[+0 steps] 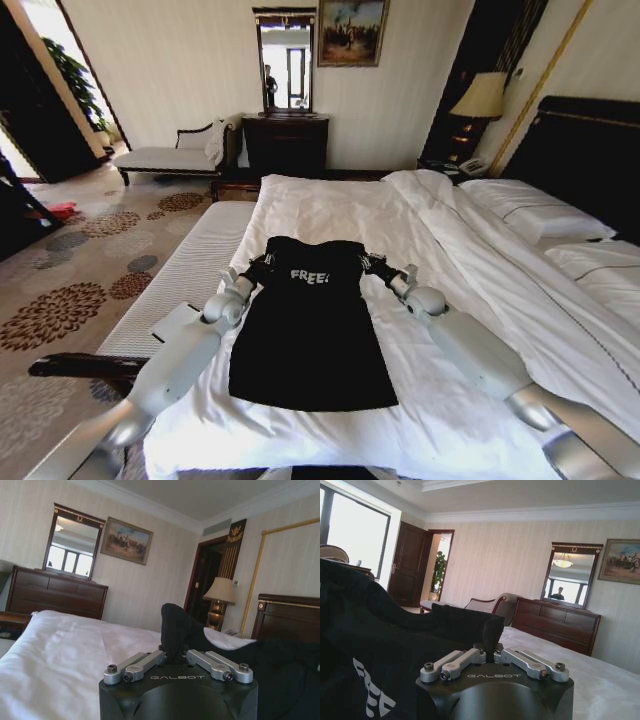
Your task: Fold the clothes on the bed.
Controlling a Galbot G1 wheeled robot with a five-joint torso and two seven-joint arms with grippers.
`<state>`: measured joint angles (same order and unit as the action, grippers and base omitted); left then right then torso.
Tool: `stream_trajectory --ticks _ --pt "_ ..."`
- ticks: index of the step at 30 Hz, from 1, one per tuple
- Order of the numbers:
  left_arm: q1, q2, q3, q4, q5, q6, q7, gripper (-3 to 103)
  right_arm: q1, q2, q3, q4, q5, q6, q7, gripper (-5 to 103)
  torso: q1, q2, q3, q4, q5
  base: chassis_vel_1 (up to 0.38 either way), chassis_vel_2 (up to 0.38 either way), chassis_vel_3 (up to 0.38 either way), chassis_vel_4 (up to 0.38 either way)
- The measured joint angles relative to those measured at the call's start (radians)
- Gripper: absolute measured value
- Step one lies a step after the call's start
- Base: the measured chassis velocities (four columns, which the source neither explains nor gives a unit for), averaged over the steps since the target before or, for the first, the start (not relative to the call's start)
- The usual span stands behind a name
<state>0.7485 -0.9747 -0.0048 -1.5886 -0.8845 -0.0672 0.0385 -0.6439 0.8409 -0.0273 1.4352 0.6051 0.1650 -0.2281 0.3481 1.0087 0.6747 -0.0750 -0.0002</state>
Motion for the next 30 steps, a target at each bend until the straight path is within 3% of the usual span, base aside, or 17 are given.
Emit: stream_trajectory --ticks 9,15,18,21,30 --pt "0.204 0.086 -0.084 -0.178 0.062 -0.036 -0.016 2 -0.225 -0.051 0.151 0.153 -0.066 0.04 0.003 2 0.0 0.0 0.0 -0.0003 0.0002 0.0 0.0 0.0 0.0" --pt "0.224 0.105 -0.082 -0.217 0.075 -0.05 -0.034 2 -0.35 -0.066 0.256 0.239 -0.093 0.053 0.002 2 0.0 0.0 0.0 0.0001 0.0003 0.0 0.0 0.0 0.0" --pt "0.277 0.119 -0.093 -0.248 0.099 -0.076 -0.038 2 -0.466 -0.075 0.338 0.3 -0.114 0.071 0.001 2 0.0 0.0 0.0 -0.001 -0.0001 0.0 0.0 0.0 0.0" --pt "0.361 0.129 -0.12 -0.285 0.141 -0.097 -0.037 2 -0.559 -0.07 0.375 0.328 -0.153 0.094 -0.001 2 0.0 0.0 0.0 0.0001 0.0003 0.0 0.0 0.0 0.0" --pt "0.481 0.14 -0.139 -0.319 0.234 -0.127 -0.03 2 -0.714 -0.044 0.405 0.356 -0.232 0.133 0.01 2 0.0 0.0 0.0 -0.0002 0.0003 0.0 0.0 0.0 0.0"
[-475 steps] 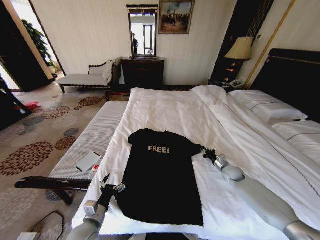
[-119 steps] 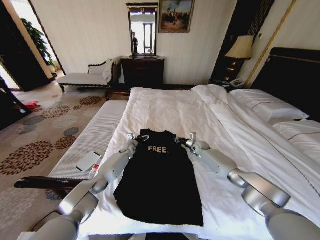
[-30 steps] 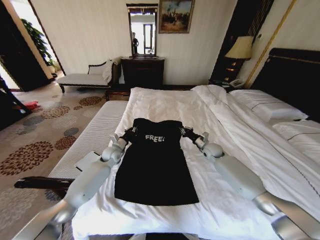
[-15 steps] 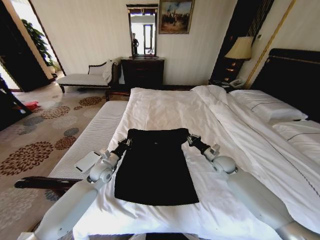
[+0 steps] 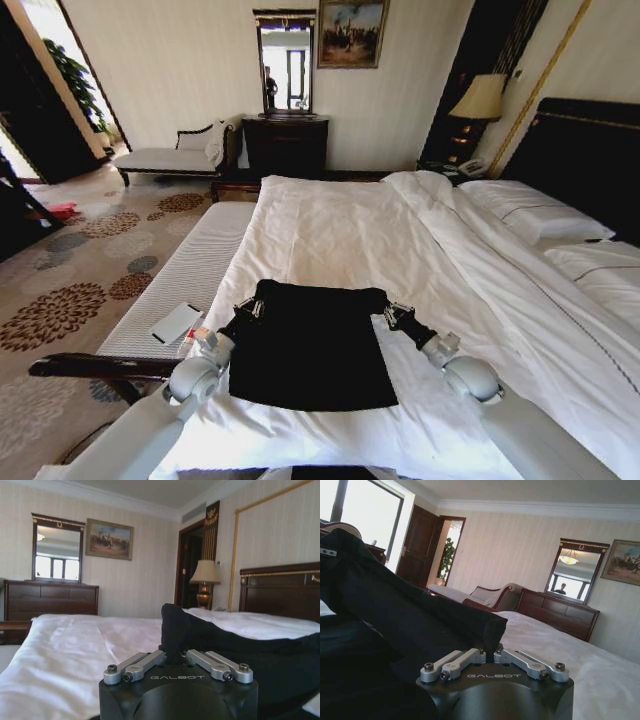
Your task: Fold the clothes on the bed.
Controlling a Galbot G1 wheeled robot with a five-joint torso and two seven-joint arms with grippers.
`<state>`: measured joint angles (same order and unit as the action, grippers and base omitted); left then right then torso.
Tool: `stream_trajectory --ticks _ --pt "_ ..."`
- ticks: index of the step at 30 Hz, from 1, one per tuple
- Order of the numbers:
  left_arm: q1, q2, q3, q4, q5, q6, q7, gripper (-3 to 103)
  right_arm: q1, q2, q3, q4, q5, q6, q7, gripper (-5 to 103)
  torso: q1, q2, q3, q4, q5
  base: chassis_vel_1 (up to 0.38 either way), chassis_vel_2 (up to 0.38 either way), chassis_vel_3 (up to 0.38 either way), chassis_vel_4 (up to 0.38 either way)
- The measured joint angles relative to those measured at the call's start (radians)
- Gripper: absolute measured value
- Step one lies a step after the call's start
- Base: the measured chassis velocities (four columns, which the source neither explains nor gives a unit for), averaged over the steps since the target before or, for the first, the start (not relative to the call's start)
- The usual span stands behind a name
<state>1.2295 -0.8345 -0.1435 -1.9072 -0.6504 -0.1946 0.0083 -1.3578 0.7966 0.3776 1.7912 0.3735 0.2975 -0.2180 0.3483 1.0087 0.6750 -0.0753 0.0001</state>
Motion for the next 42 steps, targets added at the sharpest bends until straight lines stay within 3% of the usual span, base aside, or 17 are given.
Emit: stream_trajectory --ticks 10,25,42 --pt "0.173 -0.03 -0.034 -0.021 0.1 -0.039 0.014 2 -0.142 0.037 0.063 0.029 -0.117 0.054 0.016 2 0.0 0.0 0.0 0.0001 -0.0002 0.0 0.0 0.0 0.0" --pt "0.338 -0.016 -0.176 -0.104 0.131 -0.073 0.042 2 -0.339 0.094 0.136 0.09 -0.208 0.104 0.015 2 0.0 0.0 0.0 -0.0001 0.0 0.0 0.0 0.0 0.0" --pt "0.51 -0.061 -0.224 -0.114 0.223 -0.118 0.069 2 -0.399 0.146 0.134 0.069 -0.268 0.157 0.02 2 0.0 0.0 0.0 0.0 -0.0002 0.0 0.0 0.0 0.0"
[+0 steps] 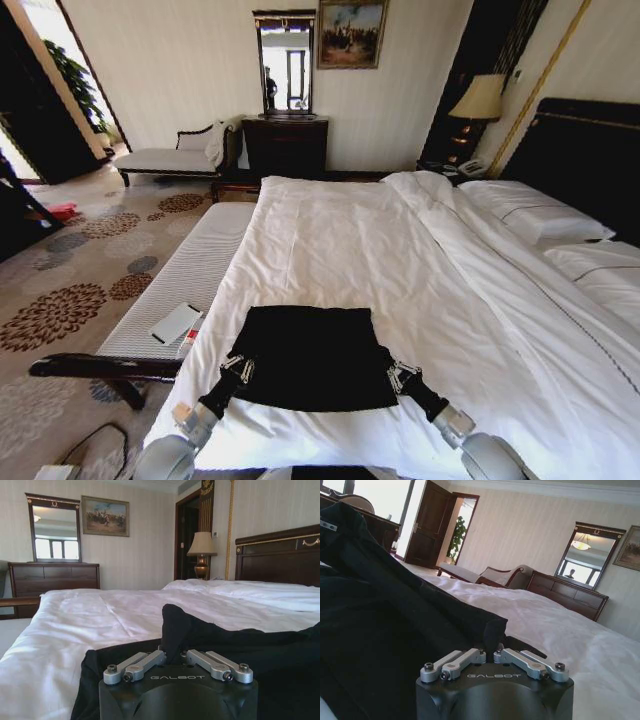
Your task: Fold the clothes on the bed.
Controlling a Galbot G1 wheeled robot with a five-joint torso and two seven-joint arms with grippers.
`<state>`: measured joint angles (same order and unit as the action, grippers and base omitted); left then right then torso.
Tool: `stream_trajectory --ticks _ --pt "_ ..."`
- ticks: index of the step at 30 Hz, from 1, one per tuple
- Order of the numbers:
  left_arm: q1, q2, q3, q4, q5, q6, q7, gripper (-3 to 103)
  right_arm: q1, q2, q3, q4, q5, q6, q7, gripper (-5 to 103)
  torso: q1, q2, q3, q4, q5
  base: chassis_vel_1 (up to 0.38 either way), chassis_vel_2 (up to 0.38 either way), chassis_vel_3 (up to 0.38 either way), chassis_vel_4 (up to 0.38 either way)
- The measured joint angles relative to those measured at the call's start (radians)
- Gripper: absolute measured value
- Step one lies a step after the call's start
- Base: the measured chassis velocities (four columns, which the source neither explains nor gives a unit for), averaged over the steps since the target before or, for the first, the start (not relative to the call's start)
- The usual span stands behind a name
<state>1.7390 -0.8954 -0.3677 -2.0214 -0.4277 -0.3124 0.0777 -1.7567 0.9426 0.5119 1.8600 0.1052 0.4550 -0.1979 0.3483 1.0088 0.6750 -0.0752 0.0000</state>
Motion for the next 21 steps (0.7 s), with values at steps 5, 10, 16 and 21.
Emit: stream_trajectory --ticks 5,10,16,21 --pt "-0.01 -0.001 0.029 0.022 0.026 0.005 -0.035 2 -0.02 -0.001 -0.001 -0.001 -0.009 0.009 0.006 6 0.0 0.0 0.0 -0.0002 -0.0001 0.0 0.0 0.0 0.0" --pt "-0.007 0.004 0.04 0.019 0.037 0.027 -0.054 11 -0.031 0.002 -0.004 -0.006 -0.012 0.028 -0.005 22 0.0 0.0 0.0 -0.0001 -0.0002 0.0 0.0 0.0 0.0" --pt "0.034 0.004 0.047 -0.002 0.086 0.031 -0.058 32 -0.035 0.009 -0.004 -0.016 -0.017 0.065 -0.013 44 0.0 0.0 0.0 0.0 0.0001 0.0 0.0 0.0 0.0" --pt "0.083 0.0 0.044 -0.028 0.149 0.019 -0.057 48 -0.047 0.009 0.016 0.011 -0.004 0.067 -0.015 61 0.0 0.0 0.0 0.0001 0.0001 0.0 0.0 0.0 0.0"
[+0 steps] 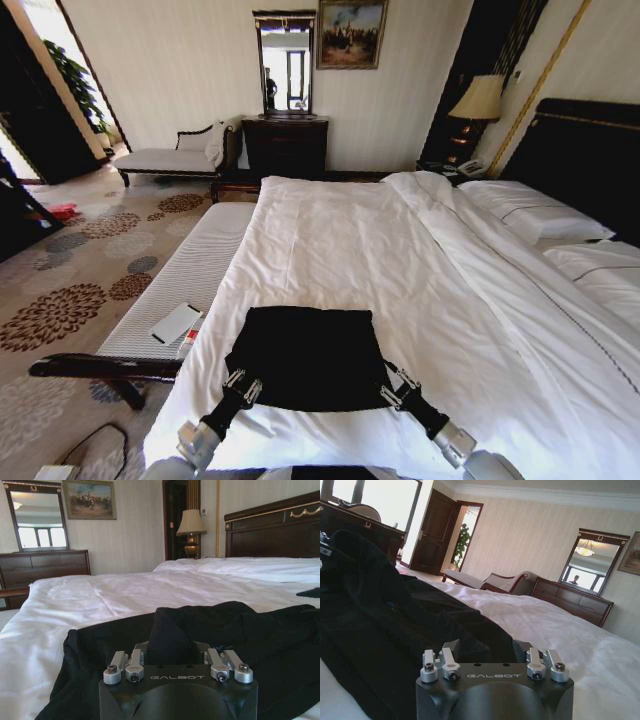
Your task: Fold the clothes on the bed.
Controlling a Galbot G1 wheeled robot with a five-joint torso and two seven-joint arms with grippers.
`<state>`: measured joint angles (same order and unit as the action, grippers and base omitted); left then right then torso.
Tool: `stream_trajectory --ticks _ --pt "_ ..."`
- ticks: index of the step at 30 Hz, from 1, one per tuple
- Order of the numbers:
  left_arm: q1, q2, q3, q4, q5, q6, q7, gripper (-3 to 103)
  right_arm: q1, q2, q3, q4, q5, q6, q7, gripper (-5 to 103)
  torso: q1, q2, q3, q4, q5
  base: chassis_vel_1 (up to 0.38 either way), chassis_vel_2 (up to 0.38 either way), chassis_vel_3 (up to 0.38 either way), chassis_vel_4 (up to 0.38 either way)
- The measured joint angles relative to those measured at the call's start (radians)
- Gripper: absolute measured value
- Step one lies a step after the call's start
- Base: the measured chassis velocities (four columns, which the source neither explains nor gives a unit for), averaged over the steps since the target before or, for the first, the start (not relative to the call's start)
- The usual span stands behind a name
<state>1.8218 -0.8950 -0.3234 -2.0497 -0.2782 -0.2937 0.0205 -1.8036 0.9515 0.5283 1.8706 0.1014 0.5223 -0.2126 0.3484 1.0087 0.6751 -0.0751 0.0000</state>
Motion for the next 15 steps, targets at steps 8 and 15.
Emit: stream_trajectory --ticks 8,15 --pt "0.03 -0.005 -0.064 -0.053 -0.019 -0.011 0.0 81 -0.007 0.002 0.045 0.073 0.152 -0.083 0.005 93 0.0 0.0 0.0 -0.0003 0.0 0.0 0.0 0.0 0.0" --pt "-0.003 -0.018 -0.104 -0.096 -0.159 0.038 -0.05 100 0.018 -0.04 0.056 0.158 0.349 -0.25 0.062 100 0.0 0.0 0.0 0.0 0.0001 0.0 0.0 0.0 0.0"
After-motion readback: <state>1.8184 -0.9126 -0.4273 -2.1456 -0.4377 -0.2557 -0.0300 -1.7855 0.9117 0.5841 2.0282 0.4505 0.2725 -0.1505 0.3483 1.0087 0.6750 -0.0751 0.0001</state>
